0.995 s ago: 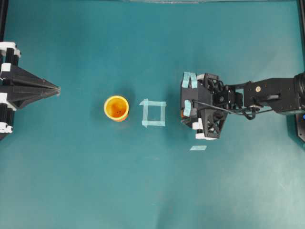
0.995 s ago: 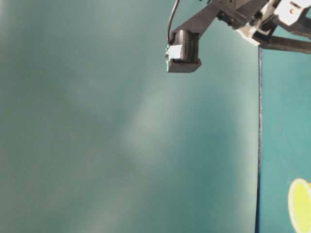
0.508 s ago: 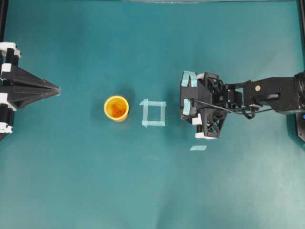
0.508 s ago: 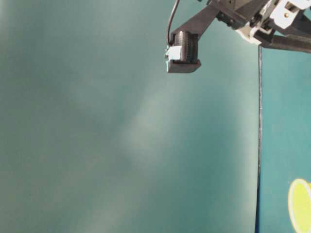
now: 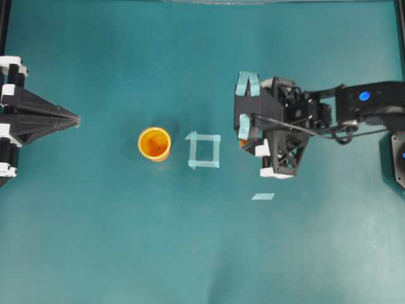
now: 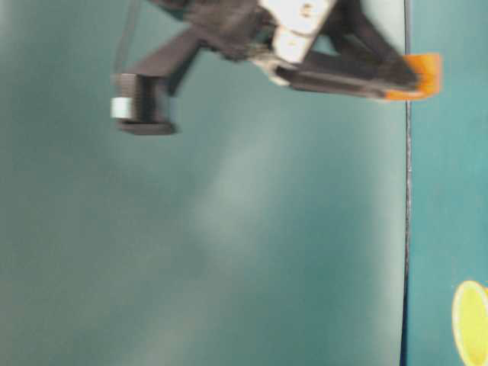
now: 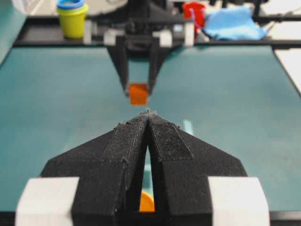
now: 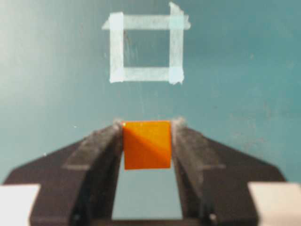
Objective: Move the block backward with right arm.
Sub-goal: 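Lift the held orange cube and carry it backward, away from the table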
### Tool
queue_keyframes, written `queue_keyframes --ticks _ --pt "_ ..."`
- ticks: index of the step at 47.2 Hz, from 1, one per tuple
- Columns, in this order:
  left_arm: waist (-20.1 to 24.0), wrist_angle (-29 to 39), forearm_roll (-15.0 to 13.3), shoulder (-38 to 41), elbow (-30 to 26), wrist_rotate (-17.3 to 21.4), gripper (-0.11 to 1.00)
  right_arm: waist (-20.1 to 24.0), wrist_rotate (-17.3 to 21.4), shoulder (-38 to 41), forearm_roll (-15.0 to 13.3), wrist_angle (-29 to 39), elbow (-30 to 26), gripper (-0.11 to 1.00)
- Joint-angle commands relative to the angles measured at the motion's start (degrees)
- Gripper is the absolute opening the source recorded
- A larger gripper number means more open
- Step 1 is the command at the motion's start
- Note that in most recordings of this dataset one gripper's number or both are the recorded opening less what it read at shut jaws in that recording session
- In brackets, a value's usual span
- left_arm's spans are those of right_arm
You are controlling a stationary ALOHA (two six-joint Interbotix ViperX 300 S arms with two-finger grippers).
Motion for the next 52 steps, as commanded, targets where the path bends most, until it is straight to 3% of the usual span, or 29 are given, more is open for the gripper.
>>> queue_keyframes --ticks 1,10,24,40,52 --pt "-0.09 -0.35 0.18 0.18 -1.76 0.0 0.0 0.09 0.0 -2.11 0.18 1.49 -2.46 0.41" --pt "0.0 -0.26 0.18 0.18 -1.76 0.0 0.0 -1.76 0.0 -2.2 0.18 1.67 -3.69 0.41" --pt "0.0 -0.26 0.18 0.18 -1.85 -0.09 0.0 -8.96 -0.35 -2.2 -0.53 1.58 -4.31 0.41" --pt "-0.09 -0.26 0.09 0.18 -1.76 0.09 0.0 -18.28 -0.53 -2.11 -4.83 0.62 -5.19 0.41" --pt "-0.09 -0.18 0.09 0.18 -1.76 0.09 0.0 -23.55 -0.53 -2.2 -5.01 -1.41 -5.63 0.41"
